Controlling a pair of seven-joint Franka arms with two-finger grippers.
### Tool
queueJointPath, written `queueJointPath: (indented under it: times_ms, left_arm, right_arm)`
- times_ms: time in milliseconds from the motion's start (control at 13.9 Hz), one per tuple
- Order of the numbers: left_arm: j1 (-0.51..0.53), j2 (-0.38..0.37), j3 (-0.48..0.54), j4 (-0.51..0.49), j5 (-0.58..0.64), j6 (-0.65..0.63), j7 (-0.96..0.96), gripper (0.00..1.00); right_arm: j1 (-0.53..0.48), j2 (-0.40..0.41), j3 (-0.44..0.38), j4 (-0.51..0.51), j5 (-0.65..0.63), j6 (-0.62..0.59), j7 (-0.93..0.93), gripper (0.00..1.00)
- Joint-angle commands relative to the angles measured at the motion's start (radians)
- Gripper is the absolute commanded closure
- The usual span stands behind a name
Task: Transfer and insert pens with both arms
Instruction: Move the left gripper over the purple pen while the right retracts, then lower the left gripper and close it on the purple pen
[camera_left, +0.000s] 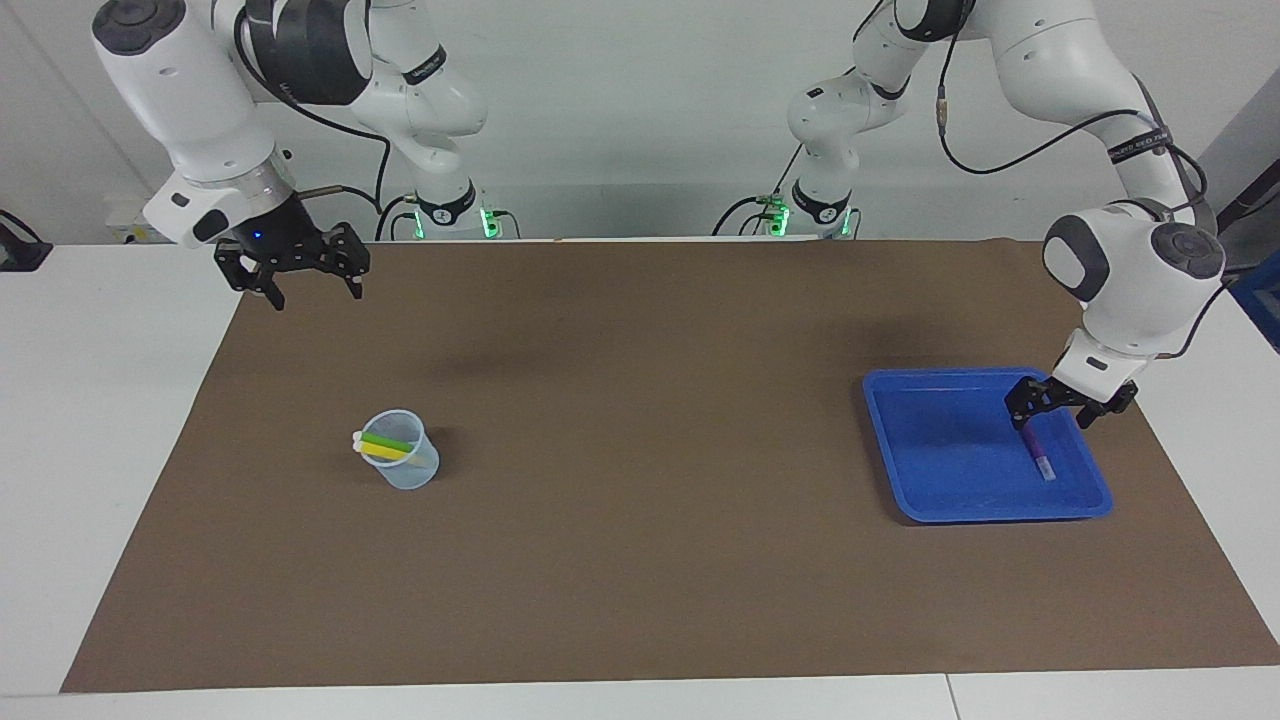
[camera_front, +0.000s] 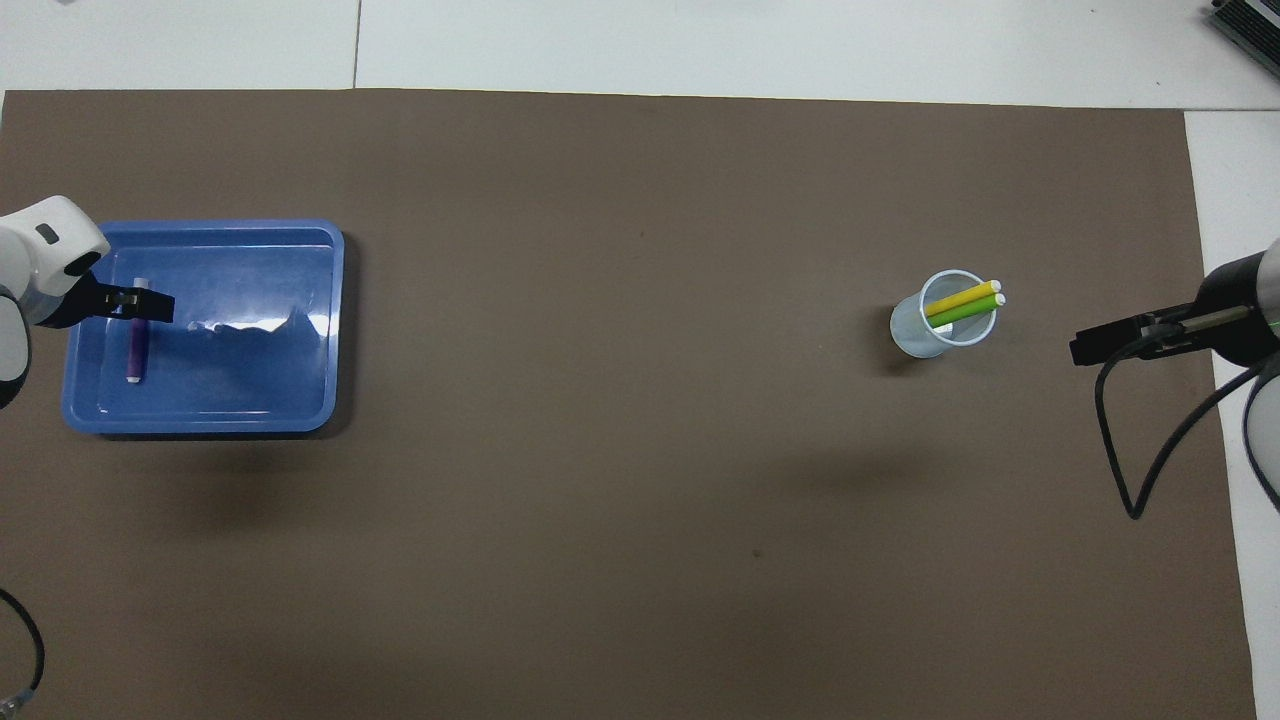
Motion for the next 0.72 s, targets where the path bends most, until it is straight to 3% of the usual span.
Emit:
queueJointPath:
  times_ms: [0, 287, 646]
  left_arm:
    - [0.041, -0.007, -0.008, -0.056, 0.017, 0.064, 0.006, 0.05]
    - [0.044, -0.002, -0.008, -0.057, 0.017, 0.070, 0.005, 0.14]
    - [0.044, 0.008, -0.008, -0.080, 0.017, 0.094, 0.003, 0.35]
  right_arm:
    - [-0.013, -0.015, 0.009, -0.015, -0.025, -0.004, 0.021, 0.00]
    - [-0.029, -0.017, 0.010, -0.016, -0.025, -0.005, 0.019, 0.00]
    - [-0.030, -0.018, 0.010, -0.018, -0.032, 0.007, 0.013, 0.00]
